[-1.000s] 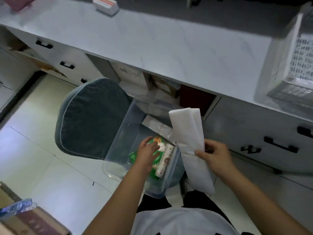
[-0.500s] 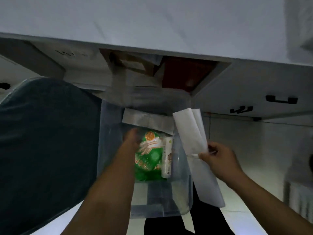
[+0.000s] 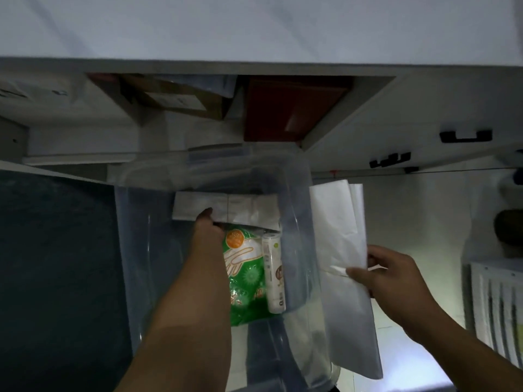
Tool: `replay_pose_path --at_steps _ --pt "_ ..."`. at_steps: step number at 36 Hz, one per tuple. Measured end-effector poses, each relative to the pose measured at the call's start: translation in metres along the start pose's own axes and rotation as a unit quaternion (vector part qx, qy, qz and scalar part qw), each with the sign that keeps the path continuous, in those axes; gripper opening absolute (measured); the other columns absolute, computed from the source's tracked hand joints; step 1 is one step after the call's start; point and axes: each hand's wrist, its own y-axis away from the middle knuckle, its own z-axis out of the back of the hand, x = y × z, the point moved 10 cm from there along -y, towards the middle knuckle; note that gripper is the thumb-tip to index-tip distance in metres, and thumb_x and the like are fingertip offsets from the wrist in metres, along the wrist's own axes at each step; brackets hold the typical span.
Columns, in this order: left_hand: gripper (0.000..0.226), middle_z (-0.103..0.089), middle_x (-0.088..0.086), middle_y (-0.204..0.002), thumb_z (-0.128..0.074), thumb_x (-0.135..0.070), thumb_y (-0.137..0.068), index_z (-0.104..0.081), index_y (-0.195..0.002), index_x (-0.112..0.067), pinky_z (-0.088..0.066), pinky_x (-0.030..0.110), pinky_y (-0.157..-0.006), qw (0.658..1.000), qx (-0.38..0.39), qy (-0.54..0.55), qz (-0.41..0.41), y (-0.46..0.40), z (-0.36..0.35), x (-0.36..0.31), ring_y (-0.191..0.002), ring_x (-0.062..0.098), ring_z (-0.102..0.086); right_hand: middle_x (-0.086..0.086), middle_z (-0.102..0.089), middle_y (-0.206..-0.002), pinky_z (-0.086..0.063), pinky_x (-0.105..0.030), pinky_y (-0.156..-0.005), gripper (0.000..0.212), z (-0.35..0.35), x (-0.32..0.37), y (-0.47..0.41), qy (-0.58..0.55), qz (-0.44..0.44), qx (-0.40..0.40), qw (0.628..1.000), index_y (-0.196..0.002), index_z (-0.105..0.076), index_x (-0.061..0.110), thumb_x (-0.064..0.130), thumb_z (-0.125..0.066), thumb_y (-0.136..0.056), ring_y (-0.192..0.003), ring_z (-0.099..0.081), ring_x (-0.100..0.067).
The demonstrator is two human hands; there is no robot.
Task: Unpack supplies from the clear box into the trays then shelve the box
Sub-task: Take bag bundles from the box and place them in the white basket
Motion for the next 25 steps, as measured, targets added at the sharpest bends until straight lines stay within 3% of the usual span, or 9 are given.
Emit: replay_pose_path --at_steps 1,3,5,8,10,15,17,21,25 --pt "0.012 -0.064 0.013 -0.12 -0.059 -0.019 -0.096 -0.061 -0.096 -0.007 -0.047 0.042 -0.086 1.0 0.001 0.006 -0.001 0.0 -0.001 0.001 -0.091 0.032 -0.063 0.015 -0.071 -0.074 -0.057 -0.02 -0.056 0.028 0.001 0.0 0.001 -0.006 0.003 -0.001 1.0 -0.075 -0.07 0.039 0.012 -0.078 -0.079 -0.07 -0.07 -0.008" --pt "0.017 -0.064 0.013 -0.127 -0.056 -0.018 -0.098 -0.061 -0.111 -0.007 -0.049 0.043 -0.09 1.0 -0.004 0.017 -0.005 -0.002 -0.002 0.003 -0.108 0.032 -0.062 0.017 -0.071 -0.074 -0.055 -0.018 -0.054 0.029 0.003 -0.002 0.003 -0.022 0.006 -0.006 1.0 -0.078 -0.07 0.039 0.012 -0.079 -0.078 -0.07 -0.07 -0.005" --pt "0.033 -0.06 0.014 -0.135 -0.054 -0.016 -0.099 -0.055 -0.131 -0.009 -0.047 0.046 -0.102 0.999 -0.005 0.03 -0.013 0.0 -0.002 0.004 -0.121 0.033 -0.057 0.015 -0.072 -0.075 -0.056 -0.024 -0.057 0.029 0.008 -0.005 0.006 -0.032 0.002 -0.015 0.999 -0.081 -0.071 0.039 0.011 -0.078 -0.079 -0.069 -0.07 -0.006" --pt "0.033 -0.056 0.016 -0.14 -0.053 -0.011 -0.099 -0.053 -0.132 -0.007 -0.042 0.051 -0.109 0.998 0.011 0.049 -0.036 0.01 0.0 0.001 -0.128 0.034 -0.053 0.01 -0.072 -0.076 -0.059 -0.033 -0.062 0.027 0.014 -0.01 0.013 -0.049 -0.006 -0.022 0.999 -0.085 -0.074 0.035 0.009 -0.078 -0.078 -0.068 -0.071 -0.013" --pt "0.035 -0.058 0.016 -0.139 -0.054 -0.007 -0.099 -0.054 -0.133 -0.006 -0.043 0.051 -0.108 0.996 0.016 0.062 -0.06 0.022 0.005 -0.004 -0.127 0.033 -0.055 0.009 -0.072 -0.076 -0.06 -0.034 -0.063 0.028 0.017 -0.01 0.018 -0.054 -0.006 -0.022 0.998 -0.083 -0.074 0.036 0.01 -0.079 -0.078 -0.069 -0.071 -0.015" --pt "0.018 -0.063 0.018 -0.13 -0.061 -0.003 -0.095 -0.058 -0.11 -0.013 -0.049 0.049 -0.102 0.984 0.009 0.058 -0.169 0.079 0.028 -0.02 -0.12 0.03 -0.061 0.009 -0.074 -0.079 -0.06 -0.031 -0.062 0.038 0.027 0.0 0.03 -0.061 0.015 -0.014 0.998 -0.082 -0.075 0.047 0.009 -0.078 -0.079 -0.069 -0.072 -0.013" --pt "0.022 -0.065 0.017 -0.127 -0.063 -0.002 -0.093 -0.059 -0.111 -0.012 -0.051 0.049 -0.101 0.976 0.017 0.058 -0.207 0.111 0.035 -0.026 -0.116 0.03 -0.064 0.009 -0.074 -0.081 -0.061 -0.032 -0.064 0.038 0.033 0.006 0.035 -0.066 0.026 -0.008 0.997 -0.084 -0.075 0.047 0.01 -0.077 -0.079 -0.07 -0.072 -0.013" --pt "0.024 -0.071 0.013 -0.114 -0.068 -0.001 -0.089 -0.068 -0.113 -0.008 -0.054 0.044 -0.096 0.954 0.055 0.01 -0.293 0.182 0.036 -0.034 -0.106 0.028 -0.067 0.006 -0.075 -0.081 -0.06 -0.034 -0.065 0.034 0.048 0.021 0.048 -0.064 0.047 0.0 0.997 -0.086 -0.077 0.04 0.007 -0.077 -0.079 -0.071 -0.072 -0.014" --pt "0.024 -0.074 0.013 -0.106 -0.071 -0.003 -0.086 -0.072 -0.11 -0.007 -0.057 0.033 -0.079 0.919 0.09 -0.08 -0.374 0.261 0.023 -0.039 -0.095 0.026 -0.068 0.007 -0.077 -0.085 -0.06 -0.033 -0.067 0.028 0.076 0.036 0.064 -0.079 0.063 0.009 0.995 -0.089 -0.076 0.031 0.005 -0.076 -0.08 -0.075 -0.073 -0.013"
